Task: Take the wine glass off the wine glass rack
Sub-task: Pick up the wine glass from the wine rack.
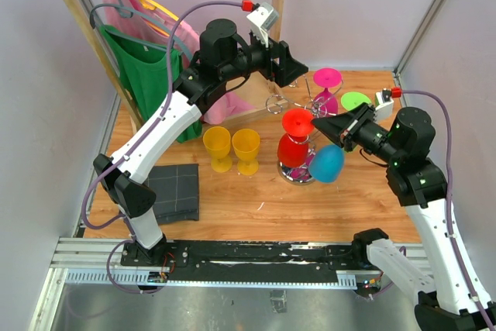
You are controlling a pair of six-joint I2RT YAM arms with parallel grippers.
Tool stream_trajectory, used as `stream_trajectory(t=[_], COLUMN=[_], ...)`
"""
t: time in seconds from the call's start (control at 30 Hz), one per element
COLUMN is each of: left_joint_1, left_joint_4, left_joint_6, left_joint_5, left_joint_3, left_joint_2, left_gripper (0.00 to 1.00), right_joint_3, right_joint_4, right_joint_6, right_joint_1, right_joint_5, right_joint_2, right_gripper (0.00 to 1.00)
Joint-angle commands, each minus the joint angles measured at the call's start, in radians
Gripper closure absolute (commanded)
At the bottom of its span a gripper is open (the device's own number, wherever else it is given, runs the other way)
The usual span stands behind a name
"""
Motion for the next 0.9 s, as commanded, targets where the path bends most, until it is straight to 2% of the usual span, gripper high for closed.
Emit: stream_trajectory(t=[0.0, 0.87], left_joint_1=[-0.012, -0.012], left_joint_4=[0.003, 0.002], left_joint_6=[0.015, 0.007], left_joint_5=[0.007, 0.013], left_joint_3=[0.009, 0.005], left_joint_2=[-0.004, -0.006], left_gripper=[0.1, 0.1], right_joint_3=[0.036, 0.01], right_joint_4=[0.0, -0.107], right_joint_6=[-0.027, -0.024], right_joint_1=[0.016, 0.016], right_joint_5=[0.029, 0.151], right_joint_2=[-0.01, -0.114], right_gripper=[0.99, 0.99])
